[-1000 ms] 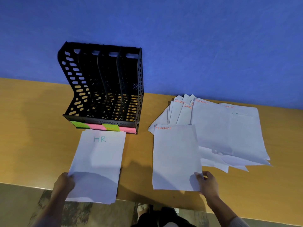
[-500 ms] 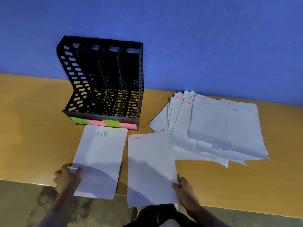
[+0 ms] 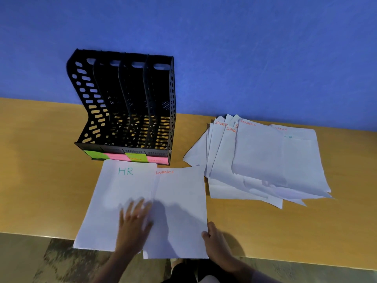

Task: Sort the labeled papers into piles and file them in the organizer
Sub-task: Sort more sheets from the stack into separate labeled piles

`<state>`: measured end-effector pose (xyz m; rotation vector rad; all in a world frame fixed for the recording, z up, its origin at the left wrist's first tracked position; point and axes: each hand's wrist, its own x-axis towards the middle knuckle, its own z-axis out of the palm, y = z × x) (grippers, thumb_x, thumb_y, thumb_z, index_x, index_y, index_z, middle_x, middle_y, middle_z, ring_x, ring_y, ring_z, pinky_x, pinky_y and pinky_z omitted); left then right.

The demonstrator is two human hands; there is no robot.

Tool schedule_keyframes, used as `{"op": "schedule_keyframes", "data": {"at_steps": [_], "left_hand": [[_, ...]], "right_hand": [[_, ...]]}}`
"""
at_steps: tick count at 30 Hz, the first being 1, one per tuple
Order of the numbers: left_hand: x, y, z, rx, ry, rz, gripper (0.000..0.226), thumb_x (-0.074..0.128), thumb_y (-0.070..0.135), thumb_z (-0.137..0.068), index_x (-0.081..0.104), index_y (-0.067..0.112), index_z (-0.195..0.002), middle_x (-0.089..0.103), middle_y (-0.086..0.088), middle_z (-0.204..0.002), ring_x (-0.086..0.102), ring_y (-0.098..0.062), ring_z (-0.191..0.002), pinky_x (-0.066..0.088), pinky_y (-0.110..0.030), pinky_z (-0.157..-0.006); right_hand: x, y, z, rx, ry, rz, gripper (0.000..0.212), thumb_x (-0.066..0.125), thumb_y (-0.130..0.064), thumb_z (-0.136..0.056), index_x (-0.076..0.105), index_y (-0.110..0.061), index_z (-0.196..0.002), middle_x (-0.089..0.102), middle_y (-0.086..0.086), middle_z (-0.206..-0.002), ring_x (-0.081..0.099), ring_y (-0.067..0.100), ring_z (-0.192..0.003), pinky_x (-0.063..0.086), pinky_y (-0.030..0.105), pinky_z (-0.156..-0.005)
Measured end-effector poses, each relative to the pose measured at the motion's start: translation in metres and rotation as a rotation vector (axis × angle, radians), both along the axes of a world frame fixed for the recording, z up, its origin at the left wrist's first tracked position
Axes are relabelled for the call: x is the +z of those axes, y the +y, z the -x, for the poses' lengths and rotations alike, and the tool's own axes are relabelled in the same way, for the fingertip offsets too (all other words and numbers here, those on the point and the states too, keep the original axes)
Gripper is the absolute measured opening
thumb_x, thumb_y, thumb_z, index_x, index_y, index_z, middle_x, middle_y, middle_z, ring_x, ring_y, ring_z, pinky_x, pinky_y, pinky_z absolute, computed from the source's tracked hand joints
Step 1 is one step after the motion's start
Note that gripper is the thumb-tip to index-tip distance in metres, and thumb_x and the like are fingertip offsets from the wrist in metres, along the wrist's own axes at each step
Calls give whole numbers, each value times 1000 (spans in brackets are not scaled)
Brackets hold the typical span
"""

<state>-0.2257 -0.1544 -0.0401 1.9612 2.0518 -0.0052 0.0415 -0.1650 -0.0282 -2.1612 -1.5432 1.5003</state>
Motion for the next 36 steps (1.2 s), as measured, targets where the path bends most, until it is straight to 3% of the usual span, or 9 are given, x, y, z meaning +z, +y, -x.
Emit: {"op": "schedule_keyframes", "data": {"at_steps": [3,10,14,20,23,26,29,32,36], "left_hand": [[-2,-1,-31,-210,18,82,73,6,60,-95,58,24,-132,55,-6,-140,32,-31,-134,-1,-47,-115],[-6,1,-52,-261,56,138,73,6,63,-93,54,28,-135,53,-3,-142,34,-32,-135,-6,-43,-116],[-7,3,-51,-272,81,115,76,2,60,-93,57,26,-133,54,-3,-140,39,-36,-134,3,-50,-113],[-3,4,-57,-216,70,163,76,3,60,-94,60,26,-130,57,-2,-138,51,-35,-128,11,-53,-110],[-2,7,-62,-195,45,153,75,4,62,-93,59,27,-131,54,-2,-140,48,-34,-131,8,-52,-112],[-1,9,-69,-188,26,168,75,5,62,-93,60,27,-129,56,-2,-138,52,-35,-127,14,-53,-109],[3,12,-76,-178,12,173,74,6,63,-93,61,28,-128,57,-2,-137,54,-34,-126,19,-52,-109],[7,15,-82,-154,-31,156,75,8,66,-91,63,28,-126,58,-1,-136,54,-33,-126,34,-54,-104],[14,19,-88,-133,-132,56,76,14,67,-91,64,20,-126,56,-4,-138,47,-36,-131,26,-57,-107]], "right_hand": [[-3,2,-5,-87,12,31,27,40,-20,-100,45,-14,-126,61,7,-108,59,26,-95,40,30,-72],[0,3,-16,-112,-93,36,29,42,-34,-95,43,-23,-122,65,4,-113,62,29,-101,44,33,-76],[16,25,-44,-16,-310,-350,32,50,-41,-89,41,-27,-116,60,-4,-108,60,25,-102,44,33,-69],[25,105,-118,-35,-374,-762,29,67,-13,-85,58,-8,-112,60,11,-111,58,34,-99,51,40,-76],[24,139,-144,86,-443,-677,36,64,-24,-90,59,-12,-124,53,14,-131,52,37,-117,48,43,-92],[15,157,-159,384,-585,-433,43,44,-47,-98,50,-32,-138,21,11,-159,20,30,-147,24,43,-115],[8,163,-161,513,-569,-233,44,30,-54,-100,40,-45,-142,2,9,-164,0,28,-151,6,50,-119],[4,163,-159,551,-601,-217,43,26,-52,-101,39,-44,-142,10,10,-161,5,28,-149,7,55,-117],[5,162,-155,589,-602,-252,42,28,-47,-102,47,-35,-137,19,6,-158,12,25,-148,8,54,-116]]}}
